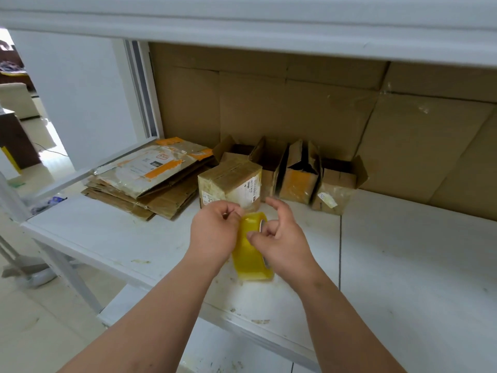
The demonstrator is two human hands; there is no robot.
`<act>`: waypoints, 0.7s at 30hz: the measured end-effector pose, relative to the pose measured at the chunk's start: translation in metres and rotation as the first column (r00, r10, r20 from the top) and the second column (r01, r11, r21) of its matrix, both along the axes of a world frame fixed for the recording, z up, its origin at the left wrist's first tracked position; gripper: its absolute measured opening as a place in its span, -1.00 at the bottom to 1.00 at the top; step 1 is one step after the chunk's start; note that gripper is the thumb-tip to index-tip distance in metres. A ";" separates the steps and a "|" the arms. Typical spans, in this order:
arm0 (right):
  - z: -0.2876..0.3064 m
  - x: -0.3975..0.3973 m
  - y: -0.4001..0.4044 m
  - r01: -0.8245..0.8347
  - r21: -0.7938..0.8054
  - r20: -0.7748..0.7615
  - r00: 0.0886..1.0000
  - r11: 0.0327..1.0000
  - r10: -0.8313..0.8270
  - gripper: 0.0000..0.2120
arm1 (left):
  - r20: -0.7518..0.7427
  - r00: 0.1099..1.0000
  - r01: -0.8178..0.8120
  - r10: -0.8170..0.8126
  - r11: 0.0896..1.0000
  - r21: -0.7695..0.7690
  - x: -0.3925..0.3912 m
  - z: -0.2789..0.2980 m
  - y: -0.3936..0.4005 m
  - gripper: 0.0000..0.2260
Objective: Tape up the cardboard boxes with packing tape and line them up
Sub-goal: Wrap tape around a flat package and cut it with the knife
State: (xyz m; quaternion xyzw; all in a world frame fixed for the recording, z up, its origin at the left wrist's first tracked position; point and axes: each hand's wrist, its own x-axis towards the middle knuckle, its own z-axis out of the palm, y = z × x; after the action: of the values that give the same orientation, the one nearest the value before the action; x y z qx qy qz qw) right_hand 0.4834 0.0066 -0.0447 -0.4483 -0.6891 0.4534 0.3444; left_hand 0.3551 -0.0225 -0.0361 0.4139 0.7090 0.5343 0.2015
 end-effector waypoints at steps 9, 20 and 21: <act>0.009 0.055 0.009 0.147 0.353 0.493 0.810 0.924 -0.318 -0.46 | -0.221 0.973 -0.061 0.069 0.997 0.044 0.007 -0.001 0.008 -0.66; -0.017 0.055 0.032 0.048 0.367 0.781 0.526 0.929 -0.336 -0.64 | -0.383 0.923 -0.087 0.043 0.992 -0.096 -0.035 -0.010 0.026 -0.59; -0.014 0.051 0.034 0.056 0.408 0.772 0.513 0.911 -0.377 -0.62 | -0.379 0.925 -0.063 0.014 0.991 -0.119 -0.036 -0.011 0.027 -0.57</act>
State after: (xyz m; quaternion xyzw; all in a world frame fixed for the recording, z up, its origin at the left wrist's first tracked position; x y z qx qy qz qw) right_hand 0.5339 0.0404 -0.0590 -0.6283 -0.7717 0.0135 0.0978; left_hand 0.3189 0.0050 -0.0467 0.4809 0.7755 0.4017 0.0772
